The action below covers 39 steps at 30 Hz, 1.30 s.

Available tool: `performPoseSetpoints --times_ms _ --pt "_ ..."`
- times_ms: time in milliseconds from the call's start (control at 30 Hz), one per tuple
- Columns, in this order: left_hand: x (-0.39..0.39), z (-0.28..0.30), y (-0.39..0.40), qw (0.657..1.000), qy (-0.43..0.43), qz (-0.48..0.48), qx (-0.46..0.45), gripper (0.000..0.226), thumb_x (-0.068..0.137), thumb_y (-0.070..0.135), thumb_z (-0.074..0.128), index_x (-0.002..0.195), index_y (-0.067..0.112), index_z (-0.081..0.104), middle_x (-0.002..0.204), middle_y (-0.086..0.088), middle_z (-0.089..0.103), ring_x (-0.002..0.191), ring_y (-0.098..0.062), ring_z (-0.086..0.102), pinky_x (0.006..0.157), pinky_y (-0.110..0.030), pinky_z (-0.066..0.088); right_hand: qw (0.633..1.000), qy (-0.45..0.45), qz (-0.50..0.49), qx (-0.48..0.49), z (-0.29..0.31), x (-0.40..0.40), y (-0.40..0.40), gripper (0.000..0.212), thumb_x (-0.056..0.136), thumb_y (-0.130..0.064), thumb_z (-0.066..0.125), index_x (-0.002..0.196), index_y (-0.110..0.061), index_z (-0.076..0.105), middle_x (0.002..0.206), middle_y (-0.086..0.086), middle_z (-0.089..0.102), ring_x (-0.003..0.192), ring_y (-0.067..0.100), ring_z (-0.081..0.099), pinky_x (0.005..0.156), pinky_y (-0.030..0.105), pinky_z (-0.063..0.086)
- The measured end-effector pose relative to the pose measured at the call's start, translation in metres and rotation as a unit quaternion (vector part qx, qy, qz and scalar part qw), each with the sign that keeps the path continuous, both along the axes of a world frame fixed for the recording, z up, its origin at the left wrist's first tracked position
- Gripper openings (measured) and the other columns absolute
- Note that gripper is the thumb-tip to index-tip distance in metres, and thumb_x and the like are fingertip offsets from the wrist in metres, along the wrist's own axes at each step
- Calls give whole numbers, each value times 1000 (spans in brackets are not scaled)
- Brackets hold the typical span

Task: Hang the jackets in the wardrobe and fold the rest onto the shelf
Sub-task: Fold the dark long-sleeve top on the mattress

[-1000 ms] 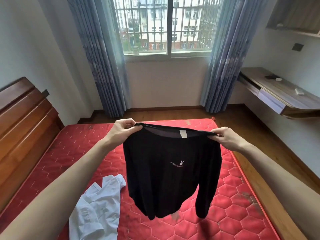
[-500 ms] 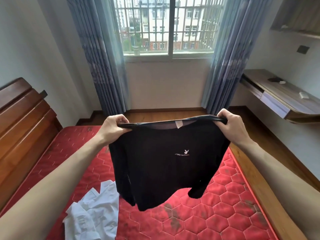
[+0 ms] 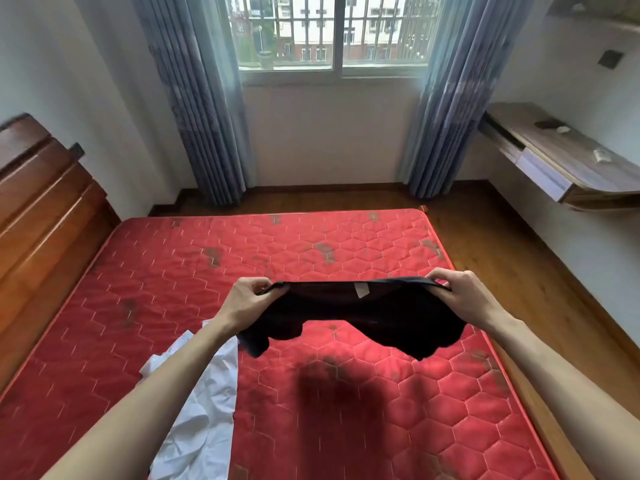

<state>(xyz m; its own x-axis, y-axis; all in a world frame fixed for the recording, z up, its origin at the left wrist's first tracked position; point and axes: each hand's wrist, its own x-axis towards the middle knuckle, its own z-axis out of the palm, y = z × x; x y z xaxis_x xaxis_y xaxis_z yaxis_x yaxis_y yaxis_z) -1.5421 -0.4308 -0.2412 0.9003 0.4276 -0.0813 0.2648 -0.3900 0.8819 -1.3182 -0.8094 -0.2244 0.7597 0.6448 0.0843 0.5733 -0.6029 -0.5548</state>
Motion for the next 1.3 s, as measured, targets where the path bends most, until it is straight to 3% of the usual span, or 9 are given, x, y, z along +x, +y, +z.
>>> performPoseSetpoints --times_ms 133,300,533,667,767,867,967,1133,1300 --pt "-11 13 -7 992 107 -54 -50 42 97 37 73 87 -4 70 73 -10 66 70 -20 59 66 -35 45 995 63 41 -59 6 -17 -16 15 101 -23 66 92 -32 73 85 -18 73 82 0 70 69 20 50" --pt "-15 61 5 923 313 -212 -72 30 99 41 69 105 14 81 104 -9 81 90 -21 77 75 -27 59 975 158 102 -119 43 -23 -31 21 105 -37 59 96 -29 76 88 -7 75 84 9 71 73 28 56" --pt "-2 55 26 912 291 -241 -159 32 101 45 66 119 22 78 120 -4 77 112 -22 74 91 -27 60 933 321 114 -117 33 -3 -39 46 92 -66 66 107 -24 76 98 1 75 87 11 71 78 31 55" --pt "30 -18 17 951 257 -138 -105 38 101 42 65 114 8 75 115 -5 78 110 -21 74 99 -36 56 950 307 38 -48 -38 27 -23 37 97 -50 68 90 -14 76 77 0 67 72 8 60 68 35 46" --pt "51 -84 9 967 230 -57 -96 45 100 41 67 97 -4 67 83 -2 64 78 -14 57 72 -32 43 961 275 7 -30 -106 48 -13 39 100 -44 62 77 -13 67 67 -9 50 68 9 45 62 33 35" --pt "68 -157 6 975 215 3 -50 41 98 35 70 79 0 61 67 3 48 65 -12 43 61 -32 34 976 210 -11 -61 -181 68 -5 32 104 -37 57 73 -37 61 61 -18 53 64 7 49 61 26 40" --pt "87 -242 16 974 228 8 12 33 97 35 70 71 16 63 63 9 55 65 -15 51 69 -42 46 983 109 -27 -143 -256 89 10 24 106 -40 50 82 -43 44 60 -13 51 75 33 65 67 44 45" --pt "131 -364 43 970 226 23 81 27 97 41 67 75 27 65 72 9 65 78 -22 62 78 -44 52 971 -57 30 -232 -373 135 30 35 102 -54 28 96 -24 45 54 1 45 63 43 66 54 38 35" --pt "185 -451 67 969 208 37 125 22 99 45 64 83 30 67 82 11 69 87 -23 65 81 -45 52 963 -32 11 -267 -458 185 55 29 105 -53 30 95 -28 40 63 2 47 76 45 65 63 43 40"
